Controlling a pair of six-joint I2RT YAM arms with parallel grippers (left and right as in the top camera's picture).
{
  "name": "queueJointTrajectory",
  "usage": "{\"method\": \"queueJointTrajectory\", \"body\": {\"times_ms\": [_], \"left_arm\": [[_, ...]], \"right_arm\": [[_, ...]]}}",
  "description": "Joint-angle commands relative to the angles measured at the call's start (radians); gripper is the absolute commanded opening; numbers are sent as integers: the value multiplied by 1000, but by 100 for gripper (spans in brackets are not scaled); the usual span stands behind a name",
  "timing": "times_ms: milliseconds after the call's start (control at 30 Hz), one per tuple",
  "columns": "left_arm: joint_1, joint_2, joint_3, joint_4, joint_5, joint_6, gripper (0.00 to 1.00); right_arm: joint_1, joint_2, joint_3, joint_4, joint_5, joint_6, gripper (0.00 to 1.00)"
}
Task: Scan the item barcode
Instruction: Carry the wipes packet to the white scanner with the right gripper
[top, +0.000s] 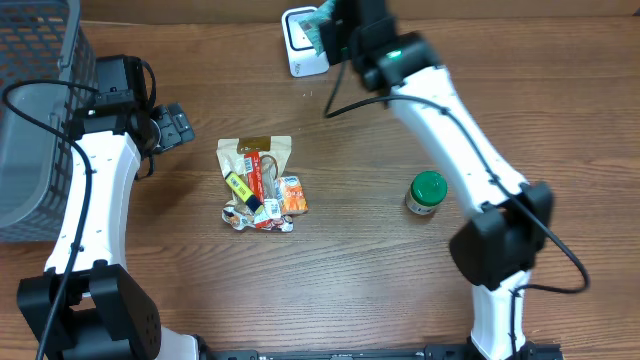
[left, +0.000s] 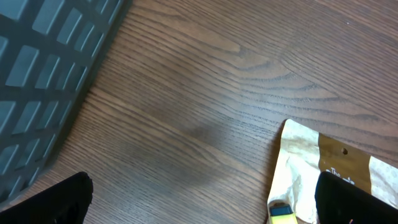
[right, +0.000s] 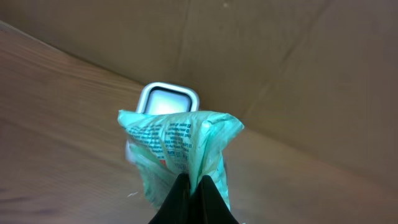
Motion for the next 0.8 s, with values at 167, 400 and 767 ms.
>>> {"method": "queueJointTrajectory", "body": {"times_ms": [167,400,767], "left_arm": [[0,-16,14,2,5,19,100],[0,-16,14,2,4,19,100],[0,-16,14,2,5,19,100]], "right_arm": [[54,165,21,242,417,-411,4],[65,258,16,510,487,-579,4],[65,277,16,589,415,-568,4]]}}
